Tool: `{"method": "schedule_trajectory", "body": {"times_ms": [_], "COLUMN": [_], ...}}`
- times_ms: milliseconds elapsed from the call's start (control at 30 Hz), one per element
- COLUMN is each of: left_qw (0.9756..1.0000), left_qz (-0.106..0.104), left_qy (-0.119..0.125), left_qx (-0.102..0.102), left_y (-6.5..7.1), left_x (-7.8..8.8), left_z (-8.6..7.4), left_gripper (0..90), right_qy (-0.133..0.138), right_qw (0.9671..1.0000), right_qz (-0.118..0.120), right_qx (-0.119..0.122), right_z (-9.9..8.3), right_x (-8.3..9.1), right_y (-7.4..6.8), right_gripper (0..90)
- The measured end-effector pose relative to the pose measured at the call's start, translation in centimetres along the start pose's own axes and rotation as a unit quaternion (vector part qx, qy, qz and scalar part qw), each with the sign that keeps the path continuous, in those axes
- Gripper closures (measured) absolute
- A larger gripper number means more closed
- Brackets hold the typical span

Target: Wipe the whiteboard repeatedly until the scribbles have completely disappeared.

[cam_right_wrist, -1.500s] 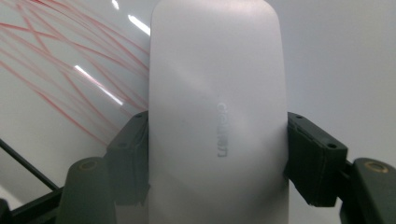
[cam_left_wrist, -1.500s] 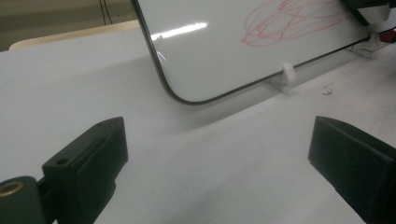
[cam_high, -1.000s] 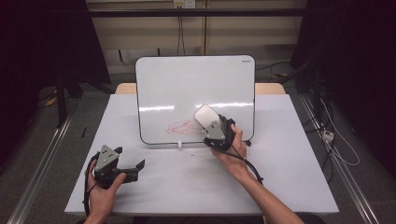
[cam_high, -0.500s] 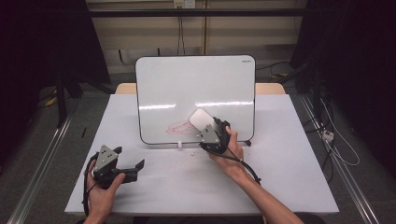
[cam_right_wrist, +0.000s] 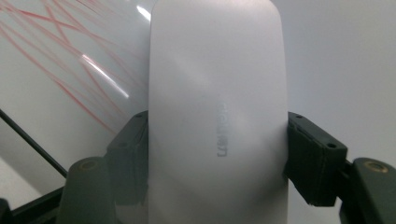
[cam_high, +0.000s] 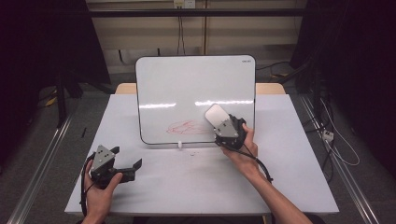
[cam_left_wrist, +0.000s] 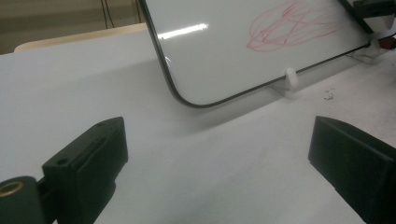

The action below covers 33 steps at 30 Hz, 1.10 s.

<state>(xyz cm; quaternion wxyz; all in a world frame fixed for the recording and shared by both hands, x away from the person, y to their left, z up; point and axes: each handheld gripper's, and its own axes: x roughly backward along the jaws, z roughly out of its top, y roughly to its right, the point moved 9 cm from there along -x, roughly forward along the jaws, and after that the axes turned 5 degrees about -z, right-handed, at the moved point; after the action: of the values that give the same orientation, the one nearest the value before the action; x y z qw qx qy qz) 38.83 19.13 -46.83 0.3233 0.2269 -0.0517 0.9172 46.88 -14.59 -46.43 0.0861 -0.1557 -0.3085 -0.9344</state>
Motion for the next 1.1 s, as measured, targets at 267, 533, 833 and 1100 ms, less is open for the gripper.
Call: {"method": "schedule_trajectory", "body": {"times_ms": [267, 533, 833, 1100], "left_qw": [1.0, 1.0, 1.0, 1.0], "left_qz": [0.002, 0.001, -0.001, -0.002], "left_qy": [-0.001, -0.001, -0.004, -0.002], "left_qx": [0.001, 0.0, -0.002, -0.002], "left_y": [0.0, 0.1, 0.3, 0.3], "left_x": [-0.1, -0.1, -0.4, -0.3], "left_z": [0.0, 0.0, 0.0, 0.1], "left_gripper": [4.8, 4.8, 4.8, 4.8], "right_qy": [-0.018, -0.026, -0.031, -0.022], "right_qw": [0.9991, 0.9977, 0.9975, 0.9986], "right_qz": [-0.021, -0.037, -0.038, -0.035], "right_qx": [-0.033, -0.051, -0.051, -0.032], "right_z": [-2.6, -4.1, -3.3, -1.2], "right_x": [0.5, 1.0, 0.9, 0.3], "right_y": [3.5, 4.0, 2.9, 1.2], "right_gripper": [31.7, 31.8, 31.6, 31.2]}}
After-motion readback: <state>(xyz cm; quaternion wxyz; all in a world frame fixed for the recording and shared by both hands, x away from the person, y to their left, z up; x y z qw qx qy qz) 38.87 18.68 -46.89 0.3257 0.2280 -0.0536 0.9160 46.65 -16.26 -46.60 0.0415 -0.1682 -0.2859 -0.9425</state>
